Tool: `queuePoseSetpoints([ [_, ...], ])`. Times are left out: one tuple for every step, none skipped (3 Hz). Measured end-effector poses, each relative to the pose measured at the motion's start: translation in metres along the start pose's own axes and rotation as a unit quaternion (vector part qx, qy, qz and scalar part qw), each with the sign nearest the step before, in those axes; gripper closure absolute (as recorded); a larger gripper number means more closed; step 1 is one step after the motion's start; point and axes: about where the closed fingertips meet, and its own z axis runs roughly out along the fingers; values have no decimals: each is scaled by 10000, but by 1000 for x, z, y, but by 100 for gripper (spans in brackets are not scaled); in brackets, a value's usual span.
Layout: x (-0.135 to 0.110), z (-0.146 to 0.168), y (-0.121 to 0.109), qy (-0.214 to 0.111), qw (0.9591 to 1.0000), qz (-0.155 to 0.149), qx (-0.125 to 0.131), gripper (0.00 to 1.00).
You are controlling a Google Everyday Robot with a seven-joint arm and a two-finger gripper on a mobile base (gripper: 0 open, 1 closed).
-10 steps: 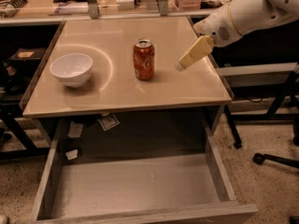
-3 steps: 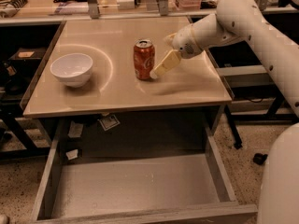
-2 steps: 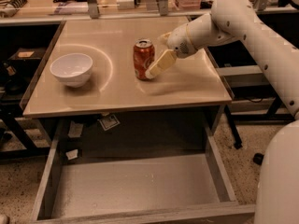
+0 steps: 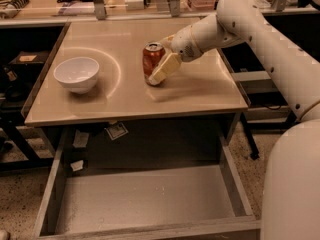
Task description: Place coke can into top drawer
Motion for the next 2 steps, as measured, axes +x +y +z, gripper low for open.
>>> queuePoseSetpoints([
  [0,7,4,87,9999,117,-22,0],
  [0,8,4,90,9999,126,-27,18],
])
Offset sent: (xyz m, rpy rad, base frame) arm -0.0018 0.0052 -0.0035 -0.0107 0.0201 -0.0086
